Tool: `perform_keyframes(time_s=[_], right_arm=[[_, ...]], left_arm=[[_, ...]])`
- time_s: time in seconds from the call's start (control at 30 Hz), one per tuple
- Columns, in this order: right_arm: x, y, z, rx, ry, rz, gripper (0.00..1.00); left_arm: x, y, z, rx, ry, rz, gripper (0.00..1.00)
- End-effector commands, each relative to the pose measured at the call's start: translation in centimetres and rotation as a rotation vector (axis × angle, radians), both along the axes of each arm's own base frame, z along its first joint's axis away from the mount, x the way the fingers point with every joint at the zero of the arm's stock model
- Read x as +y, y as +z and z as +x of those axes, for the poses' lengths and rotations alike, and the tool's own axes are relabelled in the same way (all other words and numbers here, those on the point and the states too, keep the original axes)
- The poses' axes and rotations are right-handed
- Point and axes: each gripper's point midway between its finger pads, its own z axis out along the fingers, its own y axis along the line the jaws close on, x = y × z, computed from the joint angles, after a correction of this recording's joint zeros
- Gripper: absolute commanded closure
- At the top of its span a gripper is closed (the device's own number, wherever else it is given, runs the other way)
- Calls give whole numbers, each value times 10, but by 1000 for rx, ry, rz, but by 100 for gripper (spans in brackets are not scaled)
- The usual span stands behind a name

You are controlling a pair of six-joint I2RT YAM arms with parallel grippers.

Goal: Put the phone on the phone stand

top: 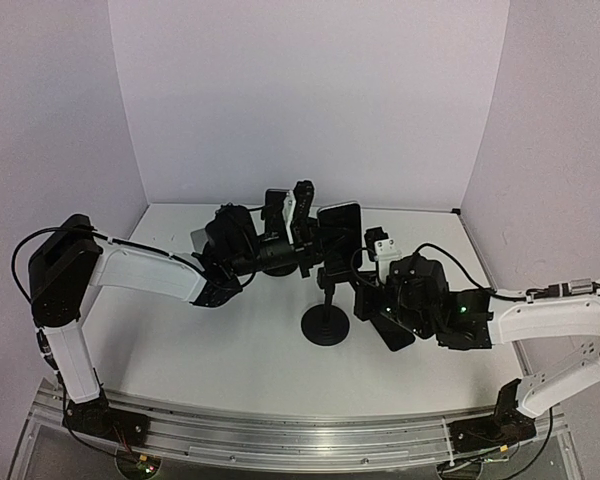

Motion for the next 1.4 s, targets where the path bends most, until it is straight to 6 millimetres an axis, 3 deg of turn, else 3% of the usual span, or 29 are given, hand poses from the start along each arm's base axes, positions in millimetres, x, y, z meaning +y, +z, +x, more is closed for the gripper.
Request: perform_keyframes(time_s=[0.0,0.2,0.5,0.67,0.87,0.97,1.03,1.23,1.37], right_arm=[[10,9,2,7,18,11,100],[9,14,3,-1,13,19,100],[2,20,5,-15,-24,31,100],[-9,12,11,14,-87,-2,100],[-8,6,17,50,-107,-11,100],[-2,7,17,56,-85,-9,100],[2,8,17,59,-74,-8,100],[2,8,14,71,-65,12,100],[3,8,13,70,-58,8,100]], left_arm=[[6,14,11,-24,15,-23,100],[3,0,6,-24,-28,-9,100],[17,-56,17,204,80,270,100],[30,-74,15,209,118,370,100],[34,-89,9,192,104,397,100],[34,-79,3,171,74,318,100],[29,-63,2,156,54,246,100],[20,33,6,-28,32,49,100],[22,70,14,-128,62,-19,100]])
